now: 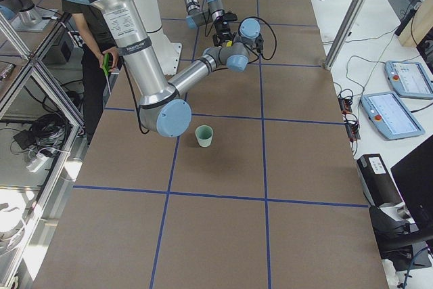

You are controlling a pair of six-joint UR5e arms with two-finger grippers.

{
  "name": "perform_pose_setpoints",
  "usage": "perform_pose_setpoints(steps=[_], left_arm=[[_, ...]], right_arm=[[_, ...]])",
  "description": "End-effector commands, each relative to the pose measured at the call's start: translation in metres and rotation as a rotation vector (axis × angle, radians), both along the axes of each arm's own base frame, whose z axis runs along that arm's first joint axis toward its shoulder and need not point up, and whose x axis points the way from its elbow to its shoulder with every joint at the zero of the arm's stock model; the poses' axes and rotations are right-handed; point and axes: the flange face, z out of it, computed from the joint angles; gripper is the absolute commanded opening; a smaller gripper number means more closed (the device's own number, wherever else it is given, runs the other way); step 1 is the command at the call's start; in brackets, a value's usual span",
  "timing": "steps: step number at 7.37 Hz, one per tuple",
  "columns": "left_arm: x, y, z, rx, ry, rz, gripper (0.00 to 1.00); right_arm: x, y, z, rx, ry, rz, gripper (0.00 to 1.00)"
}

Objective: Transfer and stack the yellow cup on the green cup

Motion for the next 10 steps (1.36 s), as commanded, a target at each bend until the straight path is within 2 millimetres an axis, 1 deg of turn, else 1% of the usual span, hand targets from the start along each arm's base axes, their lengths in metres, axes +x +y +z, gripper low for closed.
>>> perform_pose_setpoints(steps=[1, 2, 3, 4, 5, 6, 7, 8, 9, 10], left_arm=[[-0.001, -0.010, 0.015, -0.033, -0.016, -0.125, 0.99], [0.005, -0.003, 0.014, -0.047, -0.012, -0.174, 0.99], [0.002, -0.005, 0.011, -0.050, -0.004, -0.191, 0.99], [-0.001, -0.014, 0.016, -0.072, -0.012, -0.262, 0.99], [-0.003, -0.032, 0.031, -0.090, -0.038, -0.315, 0.99], [-0.021, -0.074, 0.049, -0.130, -0.058, -0.373, 0.99], [-0.026, -0.102, 0.075, -0.186, -0.096, -0.407, 0.99], [-0.027, -0.110, 0.082, -0.229, -0.093, -0.416, 0.99], [-0.038, -0.129, 0.089, -0.324, -0.080, -0.439, 0.99], [-0.051, -0.156, 0.098, -0.387, -0.143, -0.486, 0.99]], right_arm=[[0.098, -0.007, 0.041, -0.039, 0.032, 0.145, 0.00], [0.154, -0.001, 0.072, -0.076, 0.063, 0.233, 0.00], [0.197, 0.006, 0.097, -0.115, 0.086, 0.301, 0.00], [0.230, 0.018, 0.124, -0.157, 0.114, 0.351, 0.00], [0.251, 0.028, 0.147, -0.189, 0.141, 0.384, 0.00], [0.267, 0.038, 0.167, -0.197, 0.177, 0.423, 0.00], [0.280, 0.059, 0.190, -0.185, 0.245, 0.468, 0.00], [0.287, 0.084, 0.189, -0.181, 0.261, 0.473, 0.00], [0.295, 0.111, 0.191, -0.195, 0.275, 0.466, 0.00], [0.297, 0.118, 0.191, -0.194, 0.278, 0.461, 0.00]])
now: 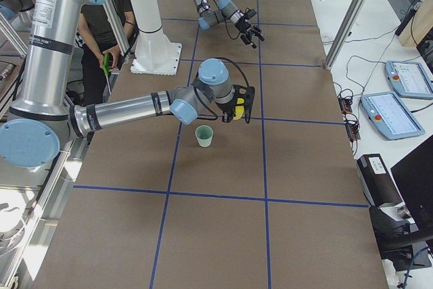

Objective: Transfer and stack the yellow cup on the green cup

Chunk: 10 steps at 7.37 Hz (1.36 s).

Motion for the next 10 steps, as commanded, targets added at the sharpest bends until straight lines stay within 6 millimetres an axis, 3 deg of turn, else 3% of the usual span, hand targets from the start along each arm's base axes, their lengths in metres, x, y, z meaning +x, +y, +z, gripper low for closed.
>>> perform_pose_setpoints(steps=[1, 3, 6, 10], left_arm=[[-0.021, -0.045, 0.019, -0.138, -0.096, -0.071, 0.99], [-0.043, -0.071, 0.031, -0.202, -0.143, -0.030, 0.99], [-0.043, -0.070, 0.037, -0.209, -0.149, -0.026, 0.99], [-0.043, -0.070, 0.037, -0.209, -0.147, -0.024, 0.99]], right_arm=[[-0.009, 0.025, 0.007, -0.005, 0.029, -0.050, 0.00], [-0.029, 0.042, 0.024, -0.009, 0.078, -0.122, 0.00], [-0.027, 0.059, 0.046, -0.019, 0.115, -0.174, 0.00], [-0.035, 0.059, 0.054, -0.031, 0.122, -0.194, 0.00]])
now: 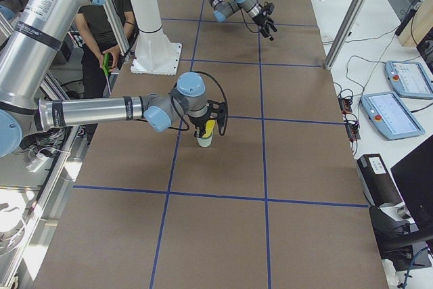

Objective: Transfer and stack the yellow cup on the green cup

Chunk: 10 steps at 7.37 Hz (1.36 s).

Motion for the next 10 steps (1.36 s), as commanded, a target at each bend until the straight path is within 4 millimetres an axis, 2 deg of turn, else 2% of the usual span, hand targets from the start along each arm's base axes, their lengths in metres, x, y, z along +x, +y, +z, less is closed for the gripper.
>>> perform_pose_setpoints(steps=[1, 3, 7, 10], left_arm=[[0.001, 0.001, -0.002, 0.001, 0.003, 0.003, 0.99], [0.000, 0.000, -0.002, 0.001, 0.003, 0.001, 0.99], [0.000, 0.000, -0.001, 0.001, 0.001, 0.001, 0.99], [-0.001, 0.001, -0.002, 0.002, 0.004, 0.001, 0.99]], right_arm=[[-0.006, 0.001, 0.002, -0.002, 0.002, -0.016, 0.00], [-0.009, 0.001, 0.007, -0.014, 0.005, -0.026, 0.00], [-0.018, -0.004, 0.000, -0.003, -0.009, -0.035, 0.00], [-0.023, -0.006, 0.005, -0.010, -0.005, -0.043, 0.00]])
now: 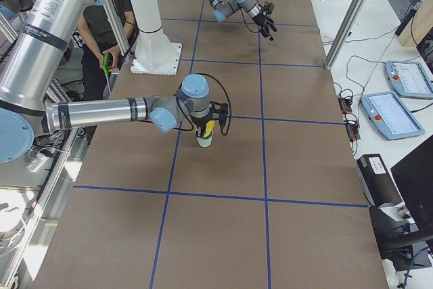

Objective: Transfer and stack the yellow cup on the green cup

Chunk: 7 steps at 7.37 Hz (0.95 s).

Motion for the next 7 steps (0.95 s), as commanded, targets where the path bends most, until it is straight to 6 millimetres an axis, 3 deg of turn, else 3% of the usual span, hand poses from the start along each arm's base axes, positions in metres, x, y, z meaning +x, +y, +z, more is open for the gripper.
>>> perform_pose_setpoints(steps=[1, 2, 4, 5, 7], left_arm=[[0.000, 0.000, -0.001, 0.001, 0.001, 0.000, 0.99], [0.000, 0.000, -0.001, 0.001, 0.001, 0.000, 0.99], [-0.008, -0.006, 0.001, -0.011, 0.007, 0.018, 0.99], [-0.024, -0.019, 0.004, -0.060, 0.031, 0.045, 0.99], [-0.081, -0.042, 0.010, -0.214, -0.029, 0.095, 0.99]], right_arm=[[-0.004, 0.000, 0.002, -0.003, 0.001, -0.009, 0.27], [-0.004, 0.000, 0.002, -0.003, 0.001, -0.011, 0.99], [-0.001, -0.004, -0.006, 0.014, -0.011, 0.001, 1.00], [0.011, -0.016, -0.008, 0.032, -0.016, 0.041, 1.00], [0.008, -0.077, -0.011, 0.070, -0.028, 0.109, 1.00]])
